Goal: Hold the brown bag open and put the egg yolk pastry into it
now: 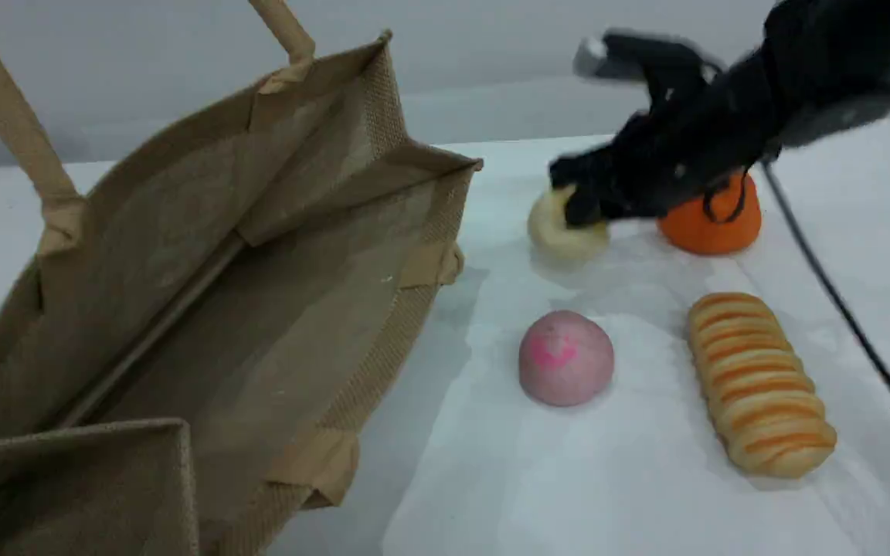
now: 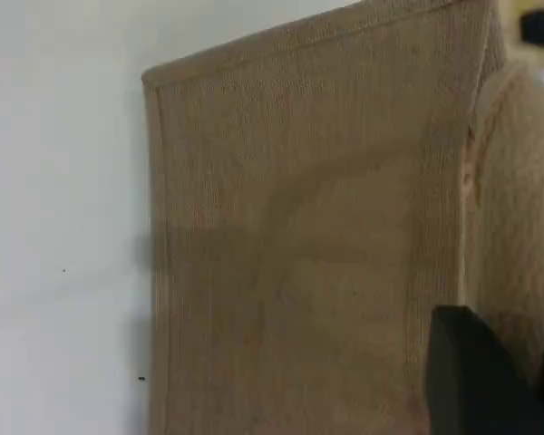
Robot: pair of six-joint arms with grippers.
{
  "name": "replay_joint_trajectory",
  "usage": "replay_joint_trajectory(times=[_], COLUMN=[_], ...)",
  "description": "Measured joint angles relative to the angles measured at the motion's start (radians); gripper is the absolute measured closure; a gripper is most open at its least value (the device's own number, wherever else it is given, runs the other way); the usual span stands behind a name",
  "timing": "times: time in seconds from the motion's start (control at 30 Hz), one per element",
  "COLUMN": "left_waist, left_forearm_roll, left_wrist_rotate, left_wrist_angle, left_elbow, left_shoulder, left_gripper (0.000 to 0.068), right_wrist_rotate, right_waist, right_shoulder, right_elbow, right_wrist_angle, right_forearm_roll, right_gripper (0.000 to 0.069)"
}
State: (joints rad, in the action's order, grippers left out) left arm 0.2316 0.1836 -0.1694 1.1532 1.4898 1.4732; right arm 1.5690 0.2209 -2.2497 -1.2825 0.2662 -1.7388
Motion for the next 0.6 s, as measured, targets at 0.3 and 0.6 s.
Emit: replay_joint_trajectory(times=[0.3, 0.6], left_waist=[0.0, 0.0], left_forearm_roll=[-0.001, -0.001], left_wrist_rotate=[-0.001, -0.005], left_wrist_angle=[-0.002, -0.004], left_elbow=[0.0, 0.0], left_shoulder=[0.0, 0.0], left_gripper=[0.0598, 0.0598], right_wrist_rotate=[-0.114, -0.197], right_waist=[-0.003, 0.057], right_shoulder=[0.28, 0.574], right_elbow=[0.199, 0.425], right_wrist_angle=[0.034, 0.295], right_forearm_roll=[0.125, 0.129], right_gripper=[0.0655, 0.0655])
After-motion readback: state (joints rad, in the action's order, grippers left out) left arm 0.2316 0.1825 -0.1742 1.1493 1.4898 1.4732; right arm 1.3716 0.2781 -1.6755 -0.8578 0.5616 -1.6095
